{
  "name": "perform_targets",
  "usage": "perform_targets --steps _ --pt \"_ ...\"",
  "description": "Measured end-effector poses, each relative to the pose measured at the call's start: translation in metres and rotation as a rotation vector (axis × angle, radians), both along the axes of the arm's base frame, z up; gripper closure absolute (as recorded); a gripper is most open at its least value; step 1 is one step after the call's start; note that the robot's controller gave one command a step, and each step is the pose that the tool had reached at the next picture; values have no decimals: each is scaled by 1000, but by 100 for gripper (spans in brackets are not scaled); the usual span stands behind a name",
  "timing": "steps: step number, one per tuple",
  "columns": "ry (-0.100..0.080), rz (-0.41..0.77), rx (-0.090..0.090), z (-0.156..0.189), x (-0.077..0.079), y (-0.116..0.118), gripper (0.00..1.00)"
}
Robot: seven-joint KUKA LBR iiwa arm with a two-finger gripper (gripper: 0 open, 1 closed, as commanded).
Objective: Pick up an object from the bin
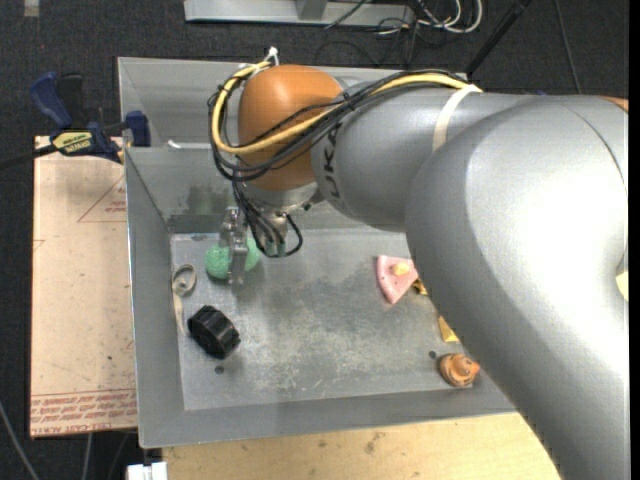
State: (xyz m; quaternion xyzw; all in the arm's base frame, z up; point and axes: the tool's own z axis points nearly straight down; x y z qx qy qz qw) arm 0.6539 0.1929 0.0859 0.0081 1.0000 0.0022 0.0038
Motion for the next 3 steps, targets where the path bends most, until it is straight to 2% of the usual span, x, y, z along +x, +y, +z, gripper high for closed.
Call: perform_targets --steps 2,3 --pt "7 0 -3 21 -1 0 100" --pt "4 0 -2 33 0 0 100"
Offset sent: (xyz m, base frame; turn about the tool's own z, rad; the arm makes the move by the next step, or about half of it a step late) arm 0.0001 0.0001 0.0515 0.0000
